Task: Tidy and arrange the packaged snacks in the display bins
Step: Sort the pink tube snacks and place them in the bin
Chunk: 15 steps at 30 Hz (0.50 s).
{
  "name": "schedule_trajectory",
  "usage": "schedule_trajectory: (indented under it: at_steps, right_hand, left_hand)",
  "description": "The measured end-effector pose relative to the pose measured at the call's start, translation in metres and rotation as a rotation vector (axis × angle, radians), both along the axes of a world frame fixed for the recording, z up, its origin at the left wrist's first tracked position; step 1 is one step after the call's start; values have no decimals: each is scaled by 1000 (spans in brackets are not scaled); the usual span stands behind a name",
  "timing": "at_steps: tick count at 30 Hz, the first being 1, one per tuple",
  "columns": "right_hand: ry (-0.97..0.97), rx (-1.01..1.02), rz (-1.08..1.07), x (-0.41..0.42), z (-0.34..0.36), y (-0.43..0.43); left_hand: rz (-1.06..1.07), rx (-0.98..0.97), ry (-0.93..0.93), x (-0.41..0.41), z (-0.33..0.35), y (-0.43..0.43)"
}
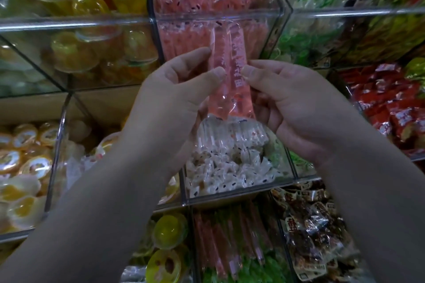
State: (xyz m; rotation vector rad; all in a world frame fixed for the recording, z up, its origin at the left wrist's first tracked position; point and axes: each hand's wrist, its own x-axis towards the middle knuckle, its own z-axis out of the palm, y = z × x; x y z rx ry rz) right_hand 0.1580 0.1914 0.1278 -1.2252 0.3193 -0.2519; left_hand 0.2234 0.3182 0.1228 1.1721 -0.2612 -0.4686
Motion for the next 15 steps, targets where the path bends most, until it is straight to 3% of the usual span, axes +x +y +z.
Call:
schedule_trajectory:
  at_steps: [11, 15]
  right_hand:
    - [-40, 3, 0, 36, 16, -8]
    - [-62, 25, 8, 46, 23, -13]
  left_hand:
    - [78, 118, -82, 34, 17, -10]
    - [80, 56, -56, 41, 27, -17]
